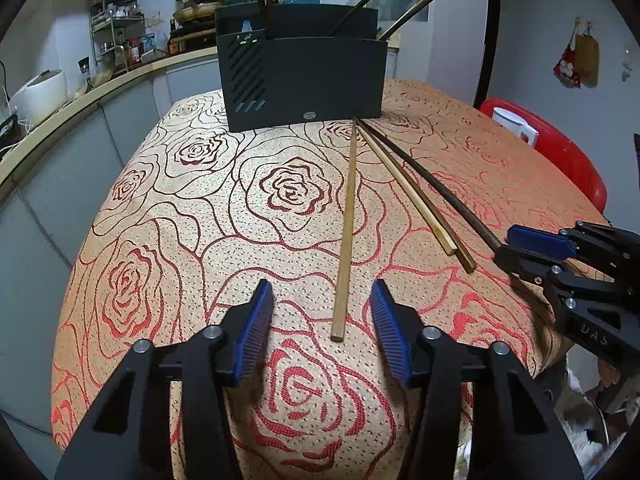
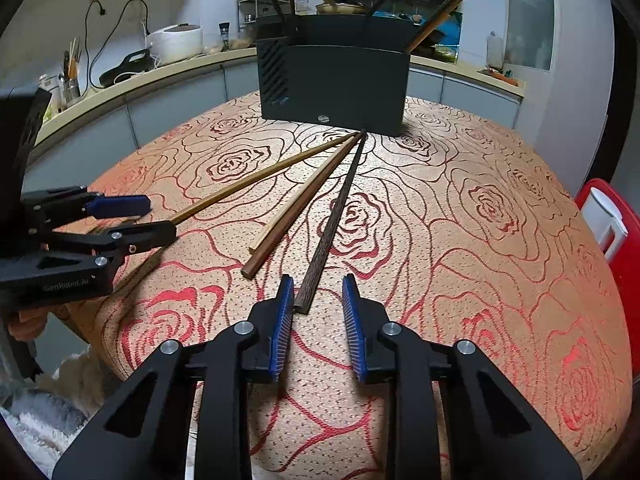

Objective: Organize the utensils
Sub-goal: 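Grasp a light chopstick with the left tool while the right tool grasps a dark chopstick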

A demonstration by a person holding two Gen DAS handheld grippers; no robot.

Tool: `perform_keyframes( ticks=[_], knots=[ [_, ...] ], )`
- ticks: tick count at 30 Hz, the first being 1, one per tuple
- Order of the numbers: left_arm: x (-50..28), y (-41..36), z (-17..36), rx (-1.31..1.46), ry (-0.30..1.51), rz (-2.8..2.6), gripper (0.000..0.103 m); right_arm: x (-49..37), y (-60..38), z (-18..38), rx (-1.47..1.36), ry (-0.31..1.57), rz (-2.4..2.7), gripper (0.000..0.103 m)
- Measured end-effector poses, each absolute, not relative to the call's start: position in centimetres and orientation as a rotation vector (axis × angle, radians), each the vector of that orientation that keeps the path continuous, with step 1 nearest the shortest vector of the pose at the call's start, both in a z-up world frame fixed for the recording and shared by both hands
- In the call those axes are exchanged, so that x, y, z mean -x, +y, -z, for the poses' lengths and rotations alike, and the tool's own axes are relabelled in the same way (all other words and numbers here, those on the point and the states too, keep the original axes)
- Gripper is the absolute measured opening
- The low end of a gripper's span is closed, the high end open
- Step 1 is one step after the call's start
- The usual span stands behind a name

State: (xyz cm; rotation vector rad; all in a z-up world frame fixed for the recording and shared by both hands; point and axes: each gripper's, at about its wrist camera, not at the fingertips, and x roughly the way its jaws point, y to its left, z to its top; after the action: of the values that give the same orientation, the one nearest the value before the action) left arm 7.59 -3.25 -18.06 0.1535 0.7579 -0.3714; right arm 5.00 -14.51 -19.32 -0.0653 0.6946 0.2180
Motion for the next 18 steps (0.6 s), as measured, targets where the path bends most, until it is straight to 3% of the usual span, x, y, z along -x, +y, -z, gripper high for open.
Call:
perform_keyframes(
  ticks=[6,8,14,18],
  knots=[
    [-6.9,-3.7,18.2,-0.167,0.723,0.390,0.031,-5.0,-14.4,19.4,0.053,0.681,-0.231,0.020],
    [-6.8,-3.7,18.3,-0.163,0.717,0.401,0.020,-4.9,-14.2,19.4,0.061,0.676,-0.239,0.016],
    [-6.3,-4.2,18.4,-0.180,0.698,0.411,0.007,-4.9,-14.1,19.5,0.062,0.666,-0.239,0.013],
    [-6.3,-4.3,18.3,-0.186,0.698,0.411,0.006,-5.0,-14.3,19.4,0.046,0.675,-0.238,0.012]
  ],
)
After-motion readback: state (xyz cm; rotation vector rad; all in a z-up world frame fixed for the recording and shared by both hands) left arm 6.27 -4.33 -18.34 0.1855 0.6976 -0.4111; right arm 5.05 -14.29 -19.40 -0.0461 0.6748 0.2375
